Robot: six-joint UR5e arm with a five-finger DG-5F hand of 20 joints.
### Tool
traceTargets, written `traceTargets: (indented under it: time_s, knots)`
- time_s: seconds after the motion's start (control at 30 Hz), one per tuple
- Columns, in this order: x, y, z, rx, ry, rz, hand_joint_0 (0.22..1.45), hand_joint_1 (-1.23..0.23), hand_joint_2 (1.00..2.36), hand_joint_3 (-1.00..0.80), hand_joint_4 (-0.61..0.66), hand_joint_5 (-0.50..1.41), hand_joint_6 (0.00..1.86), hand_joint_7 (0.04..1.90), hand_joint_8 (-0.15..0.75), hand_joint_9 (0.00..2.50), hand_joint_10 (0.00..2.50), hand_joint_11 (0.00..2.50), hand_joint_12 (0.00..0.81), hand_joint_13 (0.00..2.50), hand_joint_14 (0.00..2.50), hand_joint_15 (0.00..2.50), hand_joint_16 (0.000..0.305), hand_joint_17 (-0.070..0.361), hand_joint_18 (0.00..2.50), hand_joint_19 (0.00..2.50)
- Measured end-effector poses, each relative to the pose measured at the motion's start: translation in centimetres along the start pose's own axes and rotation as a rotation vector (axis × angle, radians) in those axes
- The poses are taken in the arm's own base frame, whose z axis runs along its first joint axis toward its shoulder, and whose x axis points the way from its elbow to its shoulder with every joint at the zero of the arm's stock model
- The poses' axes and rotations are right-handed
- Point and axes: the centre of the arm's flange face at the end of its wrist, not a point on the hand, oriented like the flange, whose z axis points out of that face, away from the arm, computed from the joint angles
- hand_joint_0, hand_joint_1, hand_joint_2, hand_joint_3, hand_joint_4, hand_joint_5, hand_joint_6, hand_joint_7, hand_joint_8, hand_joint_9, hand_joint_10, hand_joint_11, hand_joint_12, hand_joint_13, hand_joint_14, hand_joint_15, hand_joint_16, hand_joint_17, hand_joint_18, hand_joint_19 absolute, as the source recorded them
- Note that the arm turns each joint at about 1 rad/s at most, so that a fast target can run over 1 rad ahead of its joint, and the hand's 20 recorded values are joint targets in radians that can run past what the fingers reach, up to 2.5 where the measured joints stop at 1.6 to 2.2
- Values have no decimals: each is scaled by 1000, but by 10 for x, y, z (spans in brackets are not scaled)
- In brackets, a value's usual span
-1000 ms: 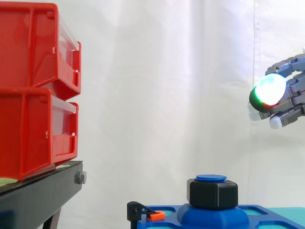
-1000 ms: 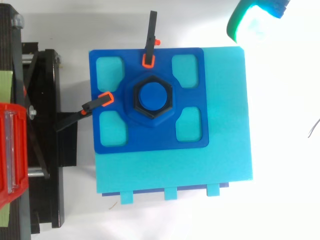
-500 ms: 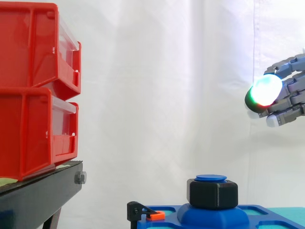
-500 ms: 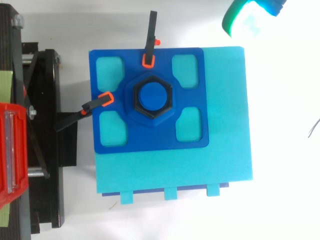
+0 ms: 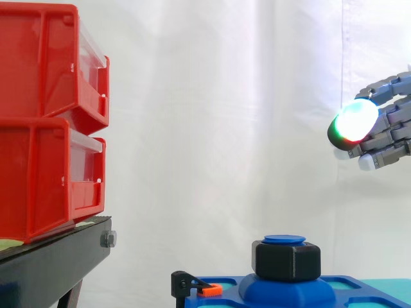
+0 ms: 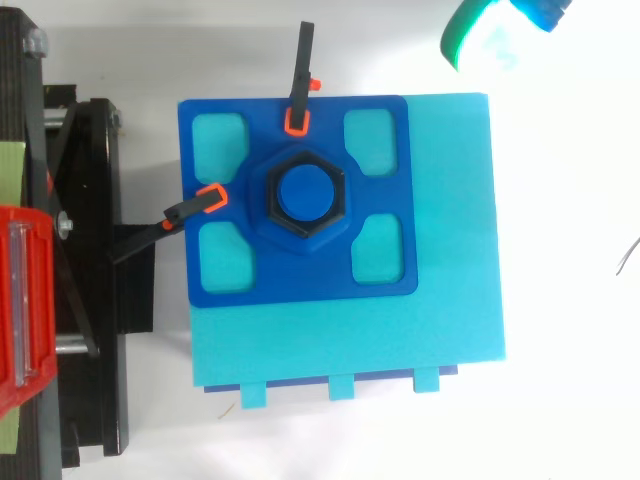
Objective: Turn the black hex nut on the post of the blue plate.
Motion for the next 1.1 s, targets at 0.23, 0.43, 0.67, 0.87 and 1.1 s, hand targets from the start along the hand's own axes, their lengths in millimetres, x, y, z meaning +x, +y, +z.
traceTargets:
  time_s: [0.23,0.43,0.67,0.87,1.1]
  knots:
    - [0,0,0,0,0,0,443,-343,1000,-500,75,-279,502,675,178,0,0,0,369,0,0,0,59,132,0,132]
    - [0,0,0,0,0,0,444,-353,1000,-500,68,-278,502,677,176,0,0,0,368,0,0,0,58,131,0,122]
    - [0,0,0,1,0,0,445,-359,1000,-500,67,-280,502,705,173,0,0,0,367,0,0,0,58,131,0,122]
    - [0,0,0,0,0,0,446,-364,1000,-500,68,-278,502,699,173,0,0,0,364,0,0,0,58,130,0,117]
    - [0,0,0,0,-1,0,447,-366,1000,-500,64,-278,502,677,172,0,0,0,368,0,0,0,58,131,0,119]
